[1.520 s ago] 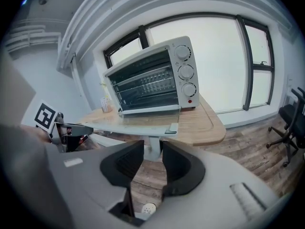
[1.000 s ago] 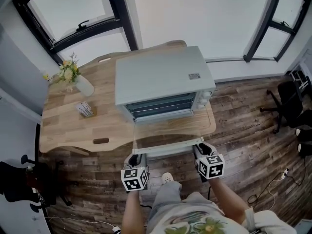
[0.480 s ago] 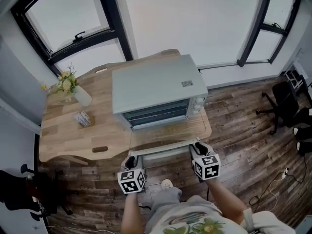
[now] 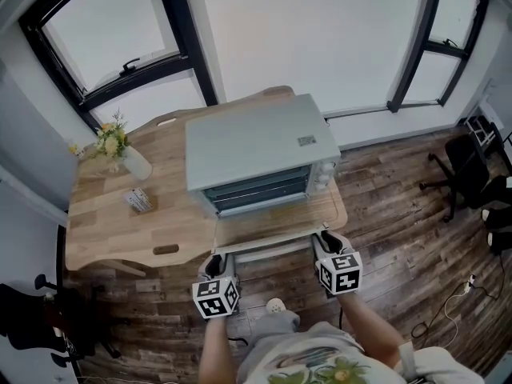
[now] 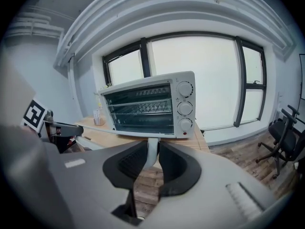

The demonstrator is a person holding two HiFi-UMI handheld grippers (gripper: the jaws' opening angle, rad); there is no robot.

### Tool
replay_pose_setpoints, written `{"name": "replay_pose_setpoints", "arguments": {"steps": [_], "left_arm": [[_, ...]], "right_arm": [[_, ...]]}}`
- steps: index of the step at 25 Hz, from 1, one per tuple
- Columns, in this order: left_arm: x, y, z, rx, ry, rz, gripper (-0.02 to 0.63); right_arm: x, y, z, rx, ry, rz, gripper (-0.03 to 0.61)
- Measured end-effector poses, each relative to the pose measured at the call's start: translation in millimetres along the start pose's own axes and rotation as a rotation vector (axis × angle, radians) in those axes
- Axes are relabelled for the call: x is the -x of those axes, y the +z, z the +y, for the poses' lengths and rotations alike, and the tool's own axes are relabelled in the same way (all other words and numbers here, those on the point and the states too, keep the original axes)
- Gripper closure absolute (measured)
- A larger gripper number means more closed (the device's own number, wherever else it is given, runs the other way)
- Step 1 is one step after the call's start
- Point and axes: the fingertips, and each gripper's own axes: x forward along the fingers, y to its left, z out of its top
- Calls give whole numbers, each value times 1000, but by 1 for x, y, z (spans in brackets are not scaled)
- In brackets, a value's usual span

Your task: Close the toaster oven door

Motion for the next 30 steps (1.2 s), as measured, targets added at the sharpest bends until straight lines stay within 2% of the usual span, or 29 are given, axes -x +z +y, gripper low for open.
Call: {"name": "replay_pose_setpoints", "arguments": {"steps": [19, 30], "left_arm": [[0, 15, -2, -1, -75, -29, 495], [-2, 27, 0, 10, -112, -43, 491]], "right_arm": [[2, 16, -1, -5, -65, -61, 503], [2, 29, 1, 25, -89, -114, 505]]}}
